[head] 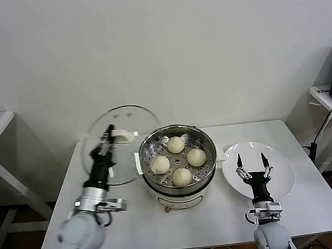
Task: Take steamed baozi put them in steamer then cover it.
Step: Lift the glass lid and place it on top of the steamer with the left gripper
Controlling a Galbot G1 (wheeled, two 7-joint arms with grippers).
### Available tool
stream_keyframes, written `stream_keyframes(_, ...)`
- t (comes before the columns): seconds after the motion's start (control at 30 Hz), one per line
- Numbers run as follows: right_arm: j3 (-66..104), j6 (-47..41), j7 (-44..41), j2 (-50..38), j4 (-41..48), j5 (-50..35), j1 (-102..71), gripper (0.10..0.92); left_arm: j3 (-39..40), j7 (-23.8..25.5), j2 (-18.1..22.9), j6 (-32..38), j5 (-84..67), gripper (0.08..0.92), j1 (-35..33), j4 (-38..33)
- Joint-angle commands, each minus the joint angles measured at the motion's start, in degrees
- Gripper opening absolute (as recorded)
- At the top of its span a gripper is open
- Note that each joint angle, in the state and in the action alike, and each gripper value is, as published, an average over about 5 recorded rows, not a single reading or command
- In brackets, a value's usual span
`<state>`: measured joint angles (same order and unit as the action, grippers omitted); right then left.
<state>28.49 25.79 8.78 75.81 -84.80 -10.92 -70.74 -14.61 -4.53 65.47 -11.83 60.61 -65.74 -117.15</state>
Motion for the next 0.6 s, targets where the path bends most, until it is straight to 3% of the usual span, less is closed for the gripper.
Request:
stream_keyframes(0.03,0.93,0.29,0.03,0.27,0.67,0.01,0.13,0.823,22.5,13.04,7.41,-16.28,7.67,0.19,9.23,-1.23)
stream_keyframes(0.3,1.83,0.58,-0.01,0.68,1.64,0.05,0.78,0.823,24.17,18.61,12.6,-17.91,15.81,0.19,11.79,6.56)
stream_keyframes(0.6,2.28,0.71,-0.09,0.97,2.34,0.08,1.32,0.823,23.24,20.12,15.95,-17.3,22.2,0.19,12.36,11.24)
